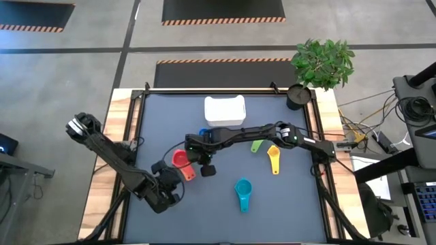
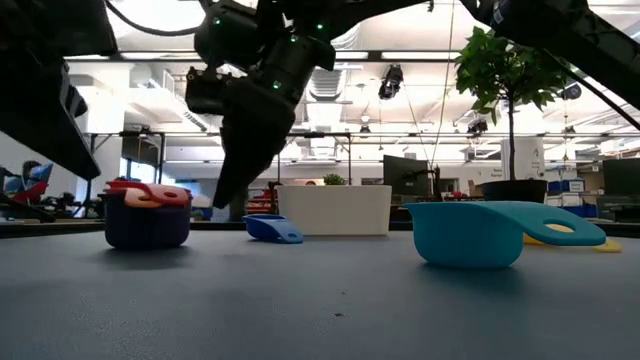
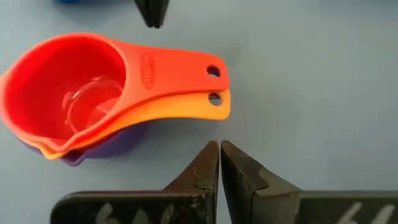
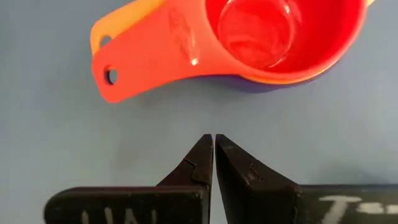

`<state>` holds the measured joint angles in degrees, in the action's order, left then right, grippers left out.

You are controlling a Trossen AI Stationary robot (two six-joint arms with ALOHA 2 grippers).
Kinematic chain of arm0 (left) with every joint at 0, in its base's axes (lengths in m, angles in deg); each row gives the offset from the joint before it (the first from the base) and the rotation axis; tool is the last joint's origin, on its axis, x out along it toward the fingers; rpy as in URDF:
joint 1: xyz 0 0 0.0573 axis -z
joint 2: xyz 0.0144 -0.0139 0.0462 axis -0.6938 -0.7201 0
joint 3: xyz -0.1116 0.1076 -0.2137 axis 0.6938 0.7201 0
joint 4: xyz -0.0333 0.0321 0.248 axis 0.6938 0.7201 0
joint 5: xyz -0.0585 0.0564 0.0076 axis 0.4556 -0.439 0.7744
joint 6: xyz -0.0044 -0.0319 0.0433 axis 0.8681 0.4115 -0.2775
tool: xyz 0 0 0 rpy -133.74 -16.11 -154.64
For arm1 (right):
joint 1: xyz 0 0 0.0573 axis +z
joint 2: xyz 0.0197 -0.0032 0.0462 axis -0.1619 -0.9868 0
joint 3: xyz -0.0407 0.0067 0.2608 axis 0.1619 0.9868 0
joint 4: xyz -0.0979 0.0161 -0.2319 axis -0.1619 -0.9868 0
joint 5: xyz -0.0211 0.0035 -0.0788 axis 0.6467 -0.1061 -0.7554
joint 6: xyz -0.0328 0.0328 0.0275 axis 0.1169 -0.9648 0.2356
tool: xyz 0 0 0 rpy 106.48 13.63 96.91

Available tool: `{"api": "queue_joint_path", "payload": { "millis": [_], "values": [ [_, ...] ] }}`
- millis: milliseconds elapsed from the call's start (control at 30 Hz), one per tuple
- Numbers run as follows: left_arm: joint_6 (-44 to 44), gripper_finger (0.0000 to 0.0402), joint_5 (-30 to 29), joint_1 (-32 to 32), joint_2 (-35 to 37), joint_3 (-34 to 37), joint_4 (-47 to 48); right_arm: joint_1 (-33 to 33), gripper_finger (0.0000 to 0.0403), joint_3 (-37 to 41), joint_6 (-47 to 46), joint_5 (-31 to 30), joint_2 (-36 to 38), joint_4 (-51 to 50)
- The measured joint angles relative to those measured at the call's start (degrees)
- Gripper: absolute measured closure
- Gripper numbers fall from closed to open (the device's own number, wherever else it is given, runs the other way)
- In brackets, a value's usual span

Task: Nest measuring cups in basket
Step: Stack the red measuring cup on top of the orange measuring cup

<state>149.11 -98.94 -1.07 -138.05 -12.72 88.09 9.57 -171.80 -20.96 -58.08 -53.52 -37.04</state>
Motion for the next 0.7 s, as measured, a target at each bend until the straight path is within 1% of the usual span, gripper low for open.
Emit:
{"api": "queue_joint_path", "payload": {
  "millis": [100, 333, 467, 567, 700],
  "values": [
    [0.12, 0.0402, -1.98, -0.25, -2.08, 0.46, -1.47, 0.11, 0.0394, 0.02, 0.55, 0.04, 0.02, 1.02],
    [-0.77, 0.0402, -2.08, -2.65, -7.15, 0.3, -1.82, 1.02, 0.0394, 0.67, 0.1, 0.07, -0.28, 5.12],
    [-3.38, 0.0402, -2.19, -3.8, -7.58, -0.45, -3.21, 1.45, 0.0394, 0.72, -0.73, 0.1, -0.37, 6.38],
    [-5.5, 0.0402, -3.74, -4.42, -7.55, -0.57, -4.68, 1.91, 0.0394, 0.72, -0.83, 0.11, -0.37, 6.7],
    [-6.28, 0.0402, -4.14, -5.05, -7.47, -0.57, -4.95, 2.62, 0.0394, 0.74, -0.98, -0.02, -0.37, 6.52]
  ]
}}
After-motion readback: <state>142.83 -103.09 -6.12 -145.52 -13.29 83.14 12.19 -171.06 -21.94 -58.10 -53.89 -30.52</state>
